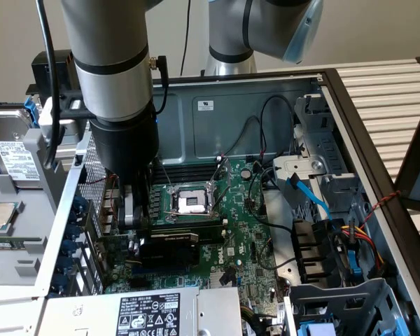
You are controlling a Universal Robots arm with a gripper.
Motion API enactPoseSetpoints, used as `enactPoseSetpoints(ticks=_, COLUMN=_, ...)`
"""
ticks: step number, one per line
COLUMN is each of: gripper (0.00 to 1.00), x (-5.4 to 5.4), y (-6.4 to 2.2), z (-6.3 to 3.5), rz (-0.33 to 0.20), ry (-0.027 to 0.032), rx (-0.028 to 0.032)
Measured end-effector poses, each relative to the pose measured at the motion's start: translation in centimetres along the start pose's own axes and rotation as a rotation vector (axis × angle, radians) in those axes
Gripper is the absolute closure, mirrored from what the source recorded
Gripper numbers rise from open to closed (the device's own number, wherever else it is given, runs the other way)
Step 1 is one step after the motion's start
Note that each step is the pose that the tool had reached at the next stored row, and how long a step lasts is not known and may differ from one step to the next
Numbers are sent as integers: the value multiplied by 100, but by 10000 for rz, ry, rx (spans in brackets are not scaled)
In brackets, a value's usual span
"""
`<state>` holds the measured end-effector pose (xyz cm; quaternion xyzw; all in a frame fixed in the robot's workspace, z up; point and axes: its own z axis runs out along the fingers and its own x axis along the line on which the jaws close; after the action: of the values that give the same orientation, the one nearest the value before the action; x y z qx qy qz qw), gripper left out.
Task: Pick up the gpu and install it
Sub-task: 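Press down on the gpu until it lock into place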
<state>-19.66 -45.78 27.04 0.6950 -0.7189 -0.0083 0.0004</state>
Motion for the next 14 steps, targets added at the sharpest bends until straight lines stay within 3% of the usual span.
enactPoseSetpoints(ticks=14, gripper=89, x=0, y=11, z=4, rz=0, ry=-4, rx=8)
